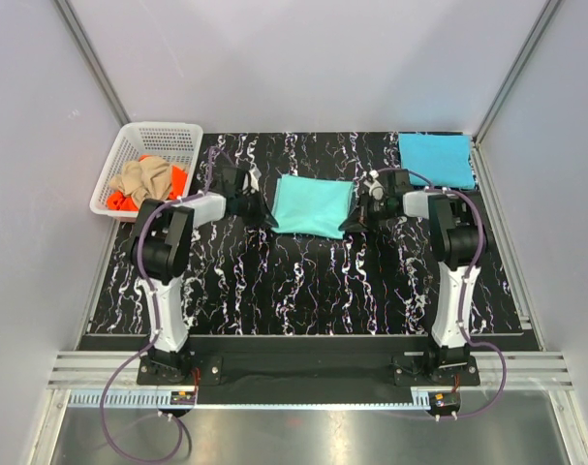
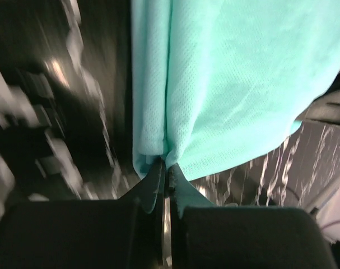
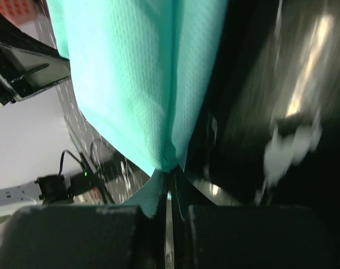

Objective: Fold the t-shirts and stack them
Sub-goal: Fold the tshirt

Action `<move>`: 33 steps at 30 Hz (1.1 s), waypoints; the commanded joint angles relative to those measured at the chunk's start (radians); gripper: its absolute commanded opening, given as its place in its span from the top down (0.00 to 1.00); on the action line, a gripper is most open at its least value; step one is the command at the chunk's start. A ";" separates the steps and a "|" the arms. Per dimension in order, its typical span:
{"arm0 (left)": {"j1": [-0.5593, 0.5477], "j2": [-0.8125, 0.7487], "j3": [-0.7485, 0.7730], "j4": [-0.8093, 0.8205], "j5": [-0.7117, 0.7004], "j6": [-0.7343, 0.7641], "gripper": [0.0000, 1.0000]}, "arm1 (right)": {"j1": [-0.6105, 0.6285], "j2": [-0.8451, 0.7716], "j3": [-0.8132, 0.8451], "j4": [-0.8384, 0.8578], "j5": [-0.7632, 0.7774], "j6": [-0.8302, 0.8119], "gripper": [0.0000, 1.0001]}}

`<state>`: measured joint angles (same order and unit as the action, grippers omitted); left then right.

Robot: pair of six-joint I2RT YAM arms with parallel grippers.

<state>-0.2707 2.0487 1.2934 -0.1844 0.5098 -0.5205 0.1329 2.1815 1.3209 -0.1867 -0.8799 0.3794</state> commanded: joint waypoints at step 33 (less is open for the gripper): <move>-0.090 -0.115 0.090 -0.016 -0.079 0.299 0.41 | 0.002 -0.341 -0.111 -0.181 0.315 -0.111 0.32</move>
<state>-0.3687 1.8618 1.2915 -0.2302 0.3534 -0.3332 0.1482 1.7760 1.1378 -0.3744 -0.5610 0.3313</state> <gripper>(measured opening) 0.594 0.680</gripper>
